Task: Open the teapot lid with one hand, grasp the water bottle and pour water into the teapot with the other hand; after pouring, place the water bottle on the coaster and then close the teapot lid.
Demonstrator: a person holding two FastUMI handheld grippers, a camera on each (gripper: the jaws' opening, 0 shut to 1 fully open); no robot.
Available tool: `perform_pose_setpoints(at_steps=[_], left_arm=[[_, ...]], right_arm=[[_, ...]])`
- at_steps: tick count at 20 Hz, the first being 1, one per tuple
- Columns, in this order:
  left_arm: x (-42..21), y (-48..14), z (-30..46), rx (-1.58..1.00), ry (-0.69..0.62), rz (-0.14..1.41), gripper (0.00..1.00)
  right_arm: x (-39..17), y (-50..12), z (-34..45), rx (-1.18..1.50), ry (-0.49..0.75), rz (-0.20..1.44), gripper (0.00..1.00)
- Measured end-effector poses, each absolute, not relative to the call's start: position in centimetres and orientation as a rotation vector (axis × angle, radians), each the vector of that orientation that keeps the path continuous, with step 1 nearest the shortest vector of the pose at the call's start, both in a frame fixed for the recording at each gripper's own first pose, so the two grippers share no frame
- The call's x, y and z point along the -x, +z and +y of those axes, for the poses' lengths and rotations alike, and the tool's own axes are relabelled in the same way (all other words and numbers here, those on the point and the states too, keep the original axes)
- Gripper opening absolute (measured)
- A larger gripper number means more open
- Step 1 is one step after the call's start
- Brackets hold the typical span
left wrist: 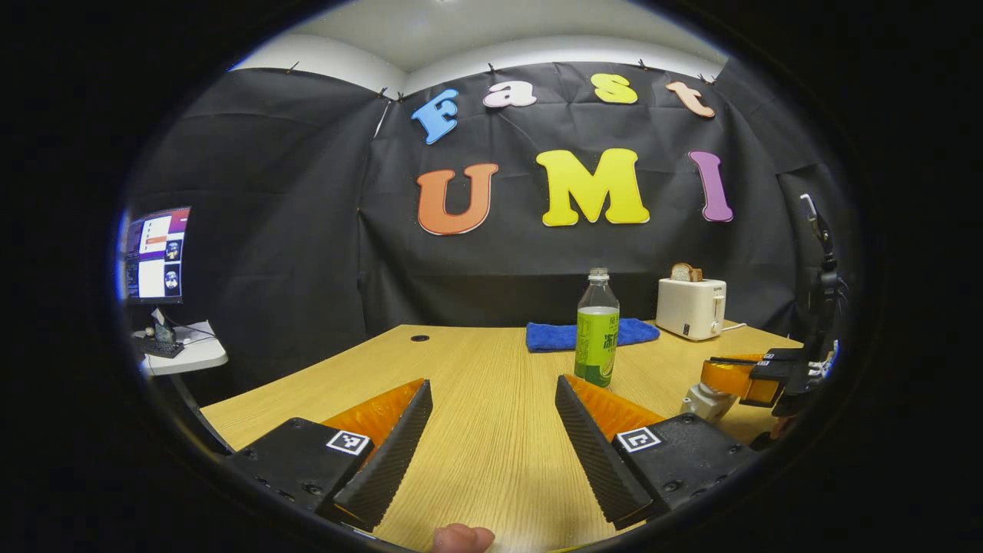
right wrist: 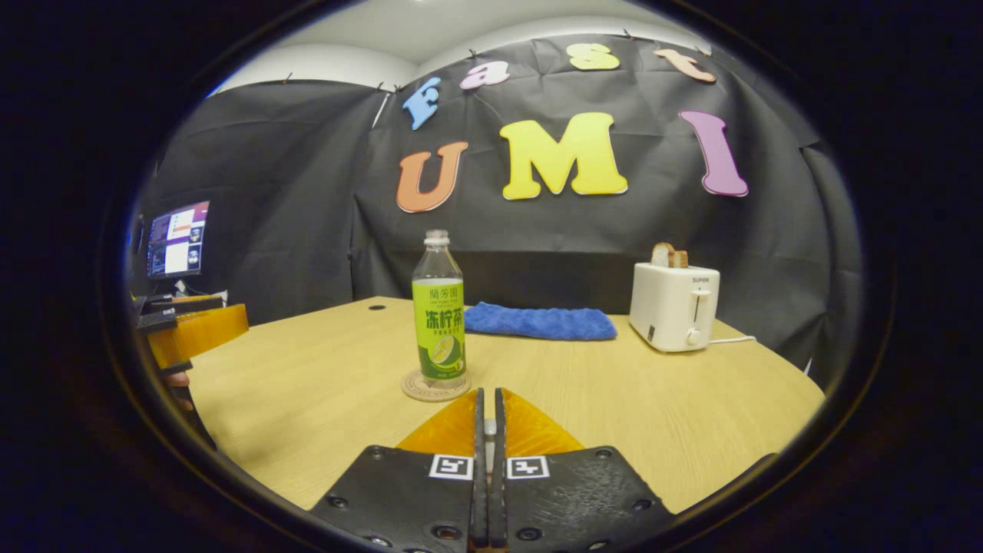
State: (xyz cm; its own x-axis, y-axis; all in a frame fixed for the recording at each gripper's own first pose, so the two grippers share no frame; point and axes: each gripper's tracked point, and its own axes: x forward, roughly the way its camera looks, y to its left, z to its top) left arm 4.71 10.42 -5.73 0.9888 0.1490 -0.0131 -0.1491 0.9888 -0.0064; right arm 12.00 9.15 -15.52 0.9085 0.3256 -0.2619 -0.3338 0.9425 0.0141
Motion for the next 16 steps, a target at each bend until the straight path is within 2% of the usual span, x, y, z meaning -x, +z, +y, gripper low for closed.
perform_pose_setpoints(at_steps=[3, 4, 6, 7, 11, 16], left_arm=[[-4.7, -5.8, 10.2, 0.014, 0.146, 0.015, 1.0], [-4.7, -5.7, 10.3, 0.016, 0.147, 0.015, 1.0], [-4.7, -5.6, 10.1, 0.023, 0.146, 0.017, 1.0], [-4.6, -5.6, 9.9, 0.025, 0.145, 0.016, 1.0], [-4.2, -4.3, 8.2, 0.032, 0.125, 0.007, 1.0], [-3.3, -2.6, 3.4, 0.056, 0.054, 0.012, 1.0]], right_arm=[[-12.1, -15.5, 9.0, 0.033, 0.333, 0.256, 0.01], [-11.8, -15.2, 9.0, 0.033, 0.332, 0.255, 0.09], [-11.7, -14.4, 9.0, 0.021, 0.334, 0.236, 0.14], [-11.6, -13.9, 8.9, 0.017, 0.332, 0.224, 0.24], [-11.2, -11.0, 5.8, -0.005, 0.244, 0.17, 0.97], [-8.6, -5.1, 1.2, 0.016, 0.169, 0.086, 0.98]])
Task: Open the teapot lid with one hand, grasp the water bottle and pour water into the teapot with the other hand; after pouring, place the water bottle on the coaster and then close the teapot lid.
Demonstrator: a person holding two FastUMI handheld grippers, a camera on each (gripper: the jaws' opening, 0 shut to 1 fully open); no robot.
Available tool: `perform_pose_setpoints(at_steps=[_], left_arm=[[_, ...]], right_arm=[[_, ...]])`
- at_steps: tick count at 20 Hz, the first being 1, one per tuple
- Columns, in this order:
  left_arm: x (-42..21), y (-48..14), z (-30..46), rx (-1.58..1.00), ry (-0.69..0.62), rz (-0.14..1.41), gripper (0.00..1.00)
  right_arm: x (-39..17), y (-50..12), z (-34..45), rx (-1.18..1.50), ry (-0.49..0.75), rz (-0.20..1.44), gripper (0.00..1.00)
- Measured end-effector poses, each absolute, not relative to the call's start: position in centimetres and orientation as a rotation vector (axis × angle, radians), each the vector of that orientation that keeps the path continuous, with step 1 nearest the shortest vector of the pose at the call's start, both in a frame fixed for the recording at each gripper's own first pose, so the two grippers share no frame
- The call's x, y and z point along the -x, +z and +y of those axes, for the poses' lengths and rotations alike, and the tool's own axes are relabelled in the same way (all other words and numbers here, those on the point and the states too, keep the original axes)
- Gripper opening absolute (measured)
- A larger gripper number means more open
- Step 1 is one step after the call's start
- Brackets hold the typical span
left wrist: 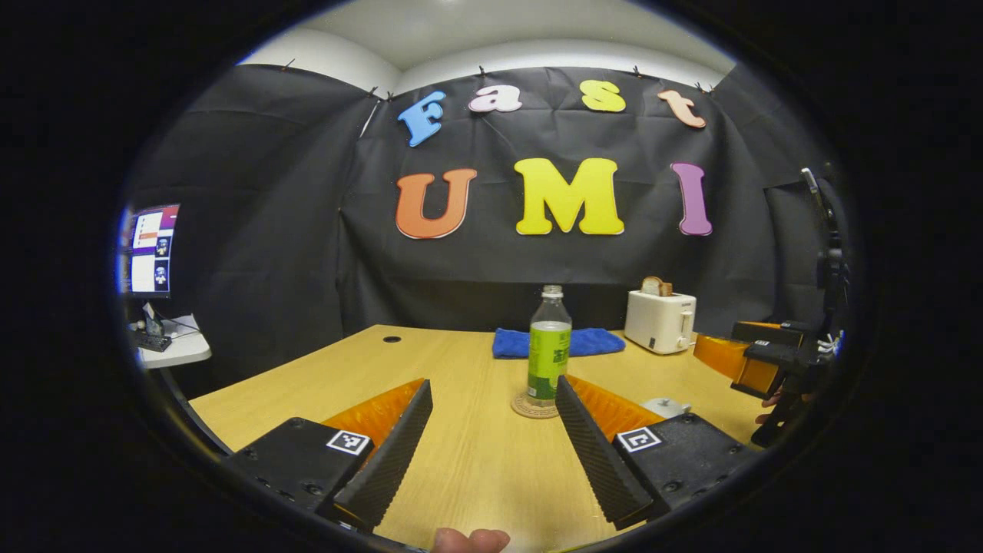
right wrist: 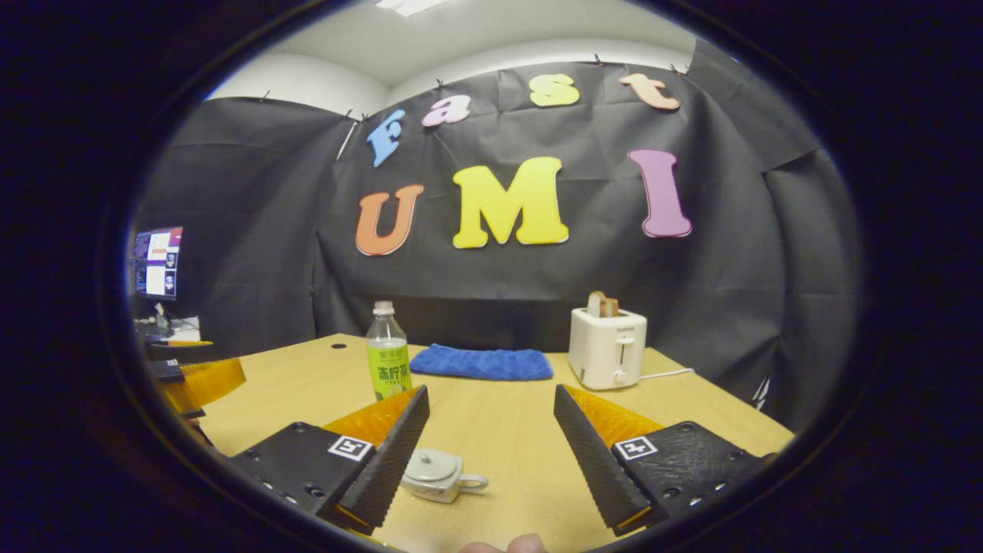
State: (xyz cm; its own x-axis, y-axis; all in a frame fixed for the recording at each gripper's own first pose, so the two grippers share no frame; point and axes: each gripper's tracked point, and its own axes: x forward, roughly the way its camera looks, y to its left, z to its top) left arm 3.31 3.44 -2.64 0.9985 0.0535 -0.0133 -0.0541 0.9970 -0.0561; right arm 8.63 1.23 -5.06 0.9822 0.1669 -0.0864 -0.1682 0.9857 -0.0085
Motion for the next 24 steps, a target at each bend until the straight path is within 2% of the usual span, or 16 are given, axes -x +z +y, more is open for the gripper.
perform_pose_setpoints(at_steps=[4, 12, 24], left_arm=[[-2.2, -0.1, 0.6, 0.059, 0.025, -0.033, 1.0], [0.9, 3.2, -0.8, 0.039, 0.059, -0.128, 1.0], [1.2, 3.2, -1.2, 0.036, 0.033, -0.129, 1.0]], right_arm=[[-5.0, -0.4, -2.7, 0.015, 0.099, -0.033, 0.96], [0.3, -0.4, -5.2, 0.007, 0.038, -0.064, 0.96], [0.9, 0.4, -1.9, 0.031, 0.051, -0.077, 0.97]])
